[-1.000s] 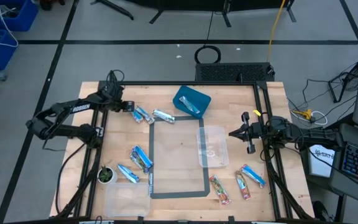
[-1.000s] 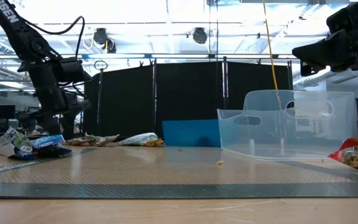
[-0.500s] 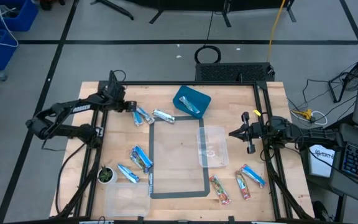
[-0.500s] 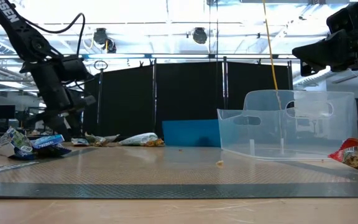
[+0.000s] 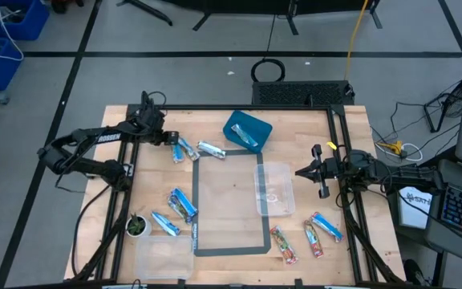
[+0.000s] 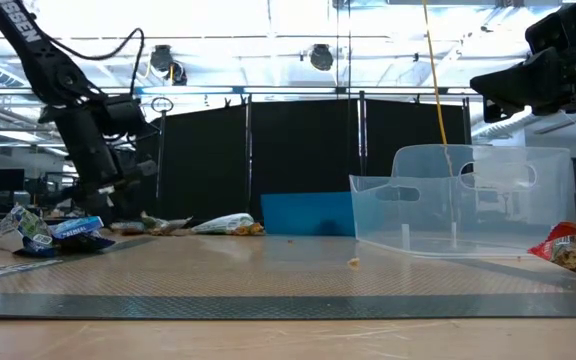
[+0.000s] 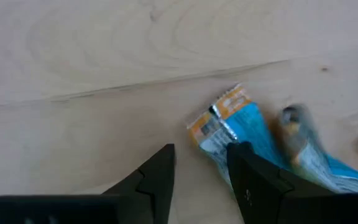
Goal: Pick and place Granola Bars by type
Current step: Put the orange granola bar into the blue bin
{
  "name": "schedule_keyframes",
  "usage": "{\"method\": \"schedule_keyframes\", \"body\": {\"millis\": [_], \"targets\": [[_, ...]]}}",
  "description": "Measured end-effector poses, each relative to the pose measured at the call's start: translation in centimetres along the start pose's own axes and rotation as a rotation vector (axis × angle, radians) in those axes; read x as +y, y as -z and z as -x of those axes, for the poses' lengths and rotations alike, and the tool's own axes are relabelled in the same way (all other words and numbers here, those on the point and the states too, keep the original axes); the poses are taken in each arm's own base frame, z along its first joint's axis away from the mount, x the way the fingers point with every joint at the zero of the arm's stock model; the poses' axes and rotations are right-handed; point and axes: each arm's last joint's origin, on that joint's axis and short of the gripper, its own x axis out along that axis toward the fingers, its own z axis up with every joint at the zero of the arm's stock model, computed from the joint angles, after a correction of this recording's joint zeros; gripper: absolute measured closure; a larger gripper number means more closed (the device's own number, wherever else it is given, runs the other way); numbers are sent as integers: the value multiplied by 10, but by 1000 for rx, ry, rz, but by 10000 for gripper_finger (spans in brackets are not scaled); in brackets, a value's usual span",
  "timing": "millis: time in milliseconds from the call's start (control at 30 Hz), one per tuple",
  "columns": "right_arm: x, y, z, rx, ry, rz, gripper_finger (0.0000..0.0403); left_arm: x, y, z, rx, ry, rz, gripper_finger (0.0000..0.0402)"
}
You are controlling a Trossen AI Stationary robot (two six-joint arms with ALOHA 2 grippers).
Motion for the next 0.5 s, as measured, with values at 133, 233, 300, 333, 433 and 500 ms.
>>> {"method": "schedule_keyframes", "body": {"millis": [133, 233, 300, 333, 433, 500], "targets": [[0, 0, 0, 1, 0, 0, 398, 0, -1, -7, 8, 8, -14, 250], [0, 0, 0, 1, 0, 0, 399, -1, -1, -7, 7, 19, -20, 250], [0, 0, 0, 1, 0, 0, 398, 0, -1, -7, 14, 24, -27, 250], [0, 0, 0, 1, -1, 0, 399, 0, 0, -7, 16, 26, -29, 250], [0, 0, 0, 1, 0, 0, 399, 0, 0, -7, 20, 29, -37, 265], [0, 0, 0, 1, 0, 0, 398, 0, 0, -7, 22, 28, -37, 293]]}}
